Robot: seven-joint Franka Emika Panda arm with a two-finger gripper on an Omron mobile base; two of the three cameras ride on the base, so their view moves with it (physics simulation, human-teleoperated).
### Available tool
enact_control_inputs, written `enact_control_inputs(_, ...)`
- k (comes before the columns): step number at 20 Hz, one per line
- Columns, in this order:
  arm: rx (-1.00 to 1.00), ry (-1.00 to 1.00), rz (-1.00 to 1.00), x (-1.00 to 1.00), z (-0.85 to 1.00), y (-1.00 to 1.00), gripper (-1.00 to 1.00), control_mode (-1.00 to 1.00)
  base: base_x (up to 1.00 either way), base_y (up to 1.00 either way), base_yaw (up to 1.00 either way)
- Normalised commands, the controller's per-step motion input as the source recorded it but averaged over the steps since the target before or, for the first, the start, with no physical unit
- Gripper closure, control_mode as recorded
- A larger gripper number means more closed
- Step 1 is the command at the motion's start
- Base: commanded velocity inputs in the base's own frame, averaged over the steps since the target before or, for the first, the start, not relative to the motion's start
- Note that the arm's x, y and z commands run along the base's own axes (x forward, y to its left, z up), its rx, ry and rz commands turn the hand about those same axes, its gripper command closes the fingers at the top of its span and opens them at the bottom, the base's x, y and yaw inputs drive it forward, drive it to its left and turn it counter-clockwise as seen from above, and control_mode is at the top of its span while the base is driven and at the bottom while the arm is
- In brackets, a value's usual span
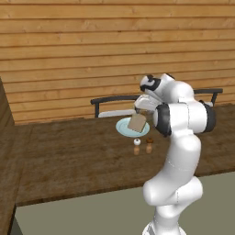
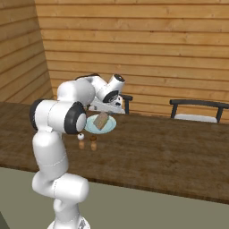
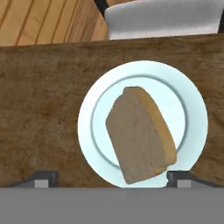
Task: Start the toaster. Once the lever pops up, take the bread to the plate on the dining counter.
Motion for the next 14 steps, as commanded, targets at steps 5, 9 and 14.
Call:
enact_control_inputs(5, -0.04, -0.21, -0.02, -0.41, 0.38, 0.00, -1.00, -1.00, 0.00, 0.00, 0.00)
enact_control_inputs(9, -0.11, -0.22, -0.01, -0.74, 0.39, 0.05, -1.00, -1.00, 0.00, 0.00, 0.00)
enact_control_inputs(14, -0.22, -0.17, -0.05, -0.99, 0.29, 0.24, -1.00, -1.00, 0.00, 0.00, 0.00)
